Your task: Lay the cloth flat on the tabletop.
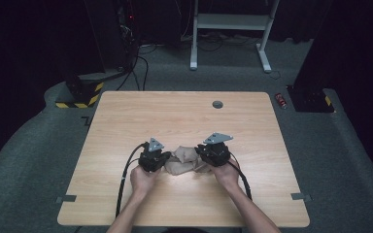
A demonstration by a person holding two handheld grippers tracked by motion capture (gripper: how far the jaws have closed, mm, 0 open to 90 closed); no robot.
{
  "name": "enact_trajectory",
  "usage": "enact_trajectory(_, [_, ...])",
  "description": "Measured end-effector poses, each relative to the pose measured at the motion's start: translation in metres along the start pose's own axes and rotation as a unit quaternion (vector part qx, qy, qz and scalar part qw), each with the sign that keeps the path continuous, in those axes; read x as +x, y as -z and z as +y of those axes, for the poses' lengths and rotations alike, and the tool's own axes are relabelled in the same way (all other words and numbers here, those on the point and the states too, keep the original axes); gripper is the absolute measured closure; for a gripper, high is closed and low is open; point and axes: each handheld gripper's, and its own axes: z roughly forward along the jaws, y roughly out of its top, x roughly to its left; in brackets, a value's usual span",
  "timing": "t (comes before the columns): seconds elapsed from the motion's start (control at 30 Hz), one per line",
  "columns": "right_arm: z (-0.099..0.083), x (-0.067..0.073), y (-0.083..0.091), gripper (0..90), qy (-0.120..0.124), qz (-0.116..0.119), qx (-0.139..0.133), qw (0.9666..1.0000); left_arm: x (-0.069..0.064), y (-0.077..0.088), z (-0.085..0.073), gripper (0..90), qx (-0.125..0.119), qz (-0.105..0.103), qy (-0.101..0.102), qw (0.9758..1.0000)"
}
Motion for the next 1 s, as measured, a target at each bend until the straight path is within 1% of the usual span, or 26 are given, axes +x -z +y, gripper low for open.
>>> enact_trajectory(0.03, [0.0, 0.0, 0.0, 72.9, 0.0, 0.0, 0.0, 1.0, 0.001, 0.0, 0.002, 89.0, 0.002, 0.004, -0.005, 1.0])
enact_trajectory(0.1, [0.0, 0.003, -0.004, 63.2, 0.002, 0.008, 0.002, 1.0, 0.001, -0.002, 0.004, 89.0, 0.003, 0.002, -0.005, 1.0])
enact_trajectory(0.13, [0.0, 0.004, -0.011, 57.9, 0.002, 0.014, 0.012, 0.9998, 0.001, -0.003, 0.005, 89.0, 0.004, 0.001, -0.004, 1.0])
enact_trajectory(0.2, [-0.001, 0.004, -0.019, 54.4, -0.002, 0.023, 0.028, 0.9993, 0.002, -0.004, 0.007, 89.0, 0.002, -0.004, -0.006, 1.0])
enact_trajectory(0.23, [-0.001, 0.004, -0.019, 54.4, -0.002, 0.023, 0.028, 0.9993, 0.002, -0.004, 0.007, 88.9, 0.002, -0.004, -0.006, 1.0])
enact_trajectory(0.27, [-0.001, 0.002, -0.027, 52.7, -0.005, 0.036, 0.041, 0.9985, 0.004, -0.005, 0.007, 88.9, 0.003, -0.007, -0.002, 1.0])
enact_trajectory(0.3, [-0.001, 0.002, -0.028, 54.9, -0.005, 0.038, 0.045, 0.9982, 0.004, -0.005, 0.007, 88.9, 0.003, -0.007, -0.002, 1.0])
enact_trajectory(0.33, [-0.001, 0.002, -0.028, 54.9, -0.005, 0.038, 0.045, 0.9982, 0.005, -0.006, 0.006, 88.9, 0.006, -0.008, 0.002, 0.9999])
enact_trajectory(0.37, [0.0, 0.003, -0.033, 70.3, 0.005, 0.041, 0.057, 0.9975, 0.007, -0.006, 0.006, 89.0, 0.007, -0.008, 0.002, 0.9999])
enact_trajectory(0.4, [0.0, 0.004, -0.034, 77.0, 0.009, 0.042, 0.066, 0.9969, 0.009, -0.006, 0.006, 89.0, 0.004, -0.01, 0.009, 0.9999])
enact_trajectory(0.43, [0.0, 0.004, -0.034, 77.0, 0.009, 0.042, 0.066, 0.9969, 0.009, -0.006, 0.006, 89.0, 0.004, -0.01, 0.009, 0.9999])
enact_trajectory(0.47, [0.001, 0.004, -0.036, 82.4, 0.016, 0.042, 0.071, 0.9964, 0.01, -0.005, 0.006, 89.0, 0.003, -0.011, 0.009, 0.9999])
enact_trajectory(0.5, [0.001, 0.005, -0.036, 87.3, 0.018, 0.041, 0.074, 0.9963, 0.01, -0.005, 0.006, 89.0, 0.0, -0.012, 0.013, 0.9998])
enact_trajectory(0.53, [0.003, 0.005, -0.033, 88.8, 0.023, 0.035, 0.064, 0.9971, 0.011, -0.004, 0.006, 89.0, 0.0, -0.013, 0.014, 0.9998])
enact_trajectory(0.57, [0.003, 0.005, -0.033, 88.8, 0.023, 0.035, 0.064, 0.9971, 0.012, -0.003, 0.006, 89.0, -0.001, -0.014, 0.015, 0.9998])
enact_trajectory(0.6, [0.004, 0.005, -0.03, 88.9, 0.023, 0.032, 0.057, 0.9976, 0.013, -0.002, 0.006, 89.0, -0.002, -0.015, 0.019, 0.9997])
enact_trajectory(0.67, [0.007, 0.002, -0.022, 88.9, 0.017, 0.027, 0.036, 0.9988, 0.018, -0.001, 0.006, 89.0, -0.002, -0.014, 0.025, 0.9996])
enact_trajectory(0.7, [0.008, -0.001, -0.016, 88.8, 0.009, 0.022, 0.026, 0.9994, 0.019, 0.0, 0.006, 89.0, -0.002, -0.014, 0.027, 0.9995])
enact_trajectory(0.73, [0.008, -0.001, -0.016, 88.8, 0.009, 0.022, 0.026, 0.9994, 0.021, 0.0, 0.005, 89.0, -0.002, -0.014, 0.03, 0.9995])
enact_trajectory(0.77, [0.009, -0.009, -0.009, 88.8, -0.007, 0.013, 0.012, 0.9998, 0.024, 0.001, 0.005, 89.0, -0.002, -0.012, 0.034, 0.9994])
enact_trajectory(0.8, [0.009, -0.009, -0.009, 88.8, -0.007, 0.013, 0.012, 0.9998, 0.025, 0.001, 0.005, 89.0, -0.004, -0.012, 0.037, 0.9992])
enact_trajectory(0.83, [0.009, -0.016, -0.006, 88.8, -0.024, 0.004, 0.006, 0.9997, 0.028, 0.0, 0.007, 89.0, 0.004, -0.012, 0.039, 0.9992])
enact_trajectory(0.87, [0.009, -0.016, -0.006, 88.8, -0.024, 0.004, 0.006, 0.9997, 0.028, 0.0, 0.007, 89.0, 0.004, -0.012, 0.039, 0.9992])
enact_trajectory(0.9, [0.009, -0.019, -0.005, 88.7, -0.029, -0.001, 0.002, 0.9996, 0.03, 0.0, 0.01, 89.0, 0.004, -0.01, 0.037, 0.9993])
enact_trajectory(0.97, [0.008, -0.024, -0.004, 88.7, -0.041, -0.008, -0.003, 0.9991, 0.032, 0.0, 0.016, 89.0, 0.0, -0.01, 0.039, 0.9992])
enact_trajectory(1.0, [0.008, -0.025, -0.003, 88.5, -0.048, -0.012, -0.003, 0.9988, 0.032, -0.001, 0.019, 89.0, 0.002, -0.012, 0.044, 0.999])
